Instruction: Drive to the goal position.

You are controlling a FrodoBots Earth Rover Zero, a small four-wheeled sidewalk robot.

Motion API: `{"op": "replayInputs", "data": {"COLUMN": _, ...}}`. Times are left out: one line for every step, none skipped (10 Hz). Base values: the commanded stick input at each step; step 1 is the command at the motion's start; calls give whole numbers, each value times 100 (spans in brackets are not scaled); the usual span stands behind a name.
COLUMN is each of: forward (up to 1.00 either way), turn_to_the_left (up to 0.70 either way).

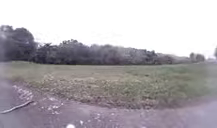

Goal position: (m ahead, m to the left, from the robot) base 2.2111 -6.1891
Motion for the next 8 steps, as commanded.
{"op": "replayInputs", "data": {"forward": 0, "turn_to_the_left": -85}}
{"op": "replayInputs", "data": {"forward": 0, "turn_to_the_left": -85}}
{"op": "replayInputs", "data": {"forward": 0, "turn_to_the_left": -85}}
{"op": "replayInputs", "data": {"forward": 0, "turn_to_the_left": -85}}
{"op": "replayInputs", "data": {"forward": 0, "turn_to_the_left": -85}}
{"op": "replayInputs", "data": {"forward": 0, "turn_to_the_left": -85}}
{"op": "replayInputs", "data": {"forward": 0, "turn_to_the_left": -85}}
{"op": "replayInputs", "data": {"forward": 0, "turn_to_the_left": -85}}
